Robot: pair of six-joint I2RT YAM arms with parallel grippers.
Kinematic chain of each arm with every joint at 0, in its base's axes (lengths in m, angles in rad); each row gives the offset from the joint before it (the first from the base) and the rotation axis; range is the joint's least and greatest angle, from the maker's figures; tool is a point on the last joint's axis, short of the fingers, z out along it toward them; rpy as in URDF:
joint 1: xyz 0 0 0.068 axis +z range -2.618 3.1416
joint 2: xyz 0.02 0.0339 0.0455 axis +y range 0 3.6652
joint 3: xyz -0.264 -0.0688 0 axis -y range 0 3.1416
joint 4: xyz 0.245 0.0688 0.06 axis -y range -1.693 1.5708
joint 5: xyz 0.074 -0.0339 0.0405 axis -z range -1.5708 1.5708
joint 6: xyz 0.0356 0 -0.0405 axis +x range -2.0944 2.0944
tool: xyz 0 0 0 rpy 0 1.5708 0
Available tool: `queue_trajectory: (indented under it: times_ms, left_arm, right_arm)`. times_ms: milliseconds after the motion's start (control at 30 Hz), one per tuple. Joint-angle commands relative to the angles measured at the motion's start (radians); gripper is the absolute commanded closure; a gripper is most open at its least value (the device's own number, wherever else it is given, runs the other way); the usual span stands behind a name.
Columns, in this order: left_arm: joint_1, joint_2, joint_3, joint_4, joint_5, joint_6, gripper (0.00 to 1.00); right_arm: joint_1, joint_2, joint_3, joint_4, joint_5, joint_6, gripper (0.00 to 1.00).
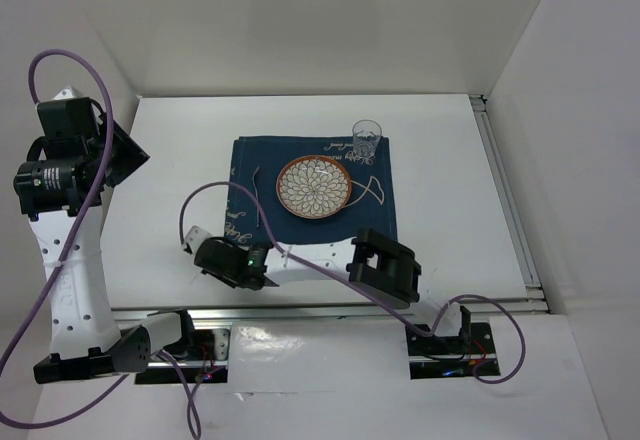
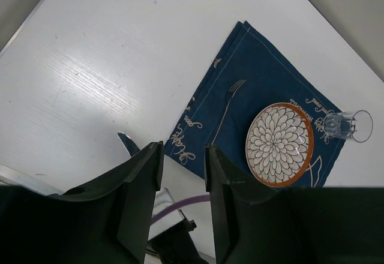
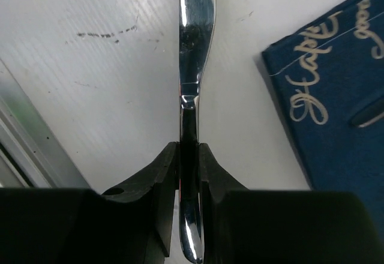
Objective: Set the dinner table for one person
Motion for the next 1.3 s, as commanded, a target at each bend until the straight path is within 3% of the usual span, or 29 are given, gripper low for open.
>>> queue_trajectory:
  times_ms: [0,233,367,700,833,1033,1267]
  left_arm:
    - [0.005,-0.017,0.021,0.023,0.015,0.018,0.5]
    - [0.005,-0.017,0.012,0.023,0.024,0.018,0.5]
    - [0.005,-0.026,-0.011,0.033,0.024,0.018,0.5]
    - [0.005,-0.036,-0.103,0.102,0.087,0.018,0.5]
    - [0.005,-0.036,-0.126,0.123,0.112,0.008,0.5]
    - [0.005,-0.045,-0.173,0.132,0.132,0.018,0.51]
    - [0.005,-0.045,-0.183,0.142,0.141,0.027,0.51]
  right_arm:
    - [-0.015,-0.155,0.005,0.057,0.052,-0.009,1.0]
    - [-0.087,-0.232,0.014,-0.015,0.041,0.083,1.0]
    - [-0.166,-0.341,-0.046,-0.088,0.05,0.228,1.0]
    - [-0.398,-0.845,-0.59,-0.246,0.069,0.612,1.0]
    - [-0.547,-0.986,-0.701,-0.279,0.012,0.67,1.0]
    - [-0.793,-0.961,-0.768,-0.195,-0.097,0.596,1.0]
    - [-0.936,-0.827,-0.741,-0.035,-0.181,0.503,1.0]
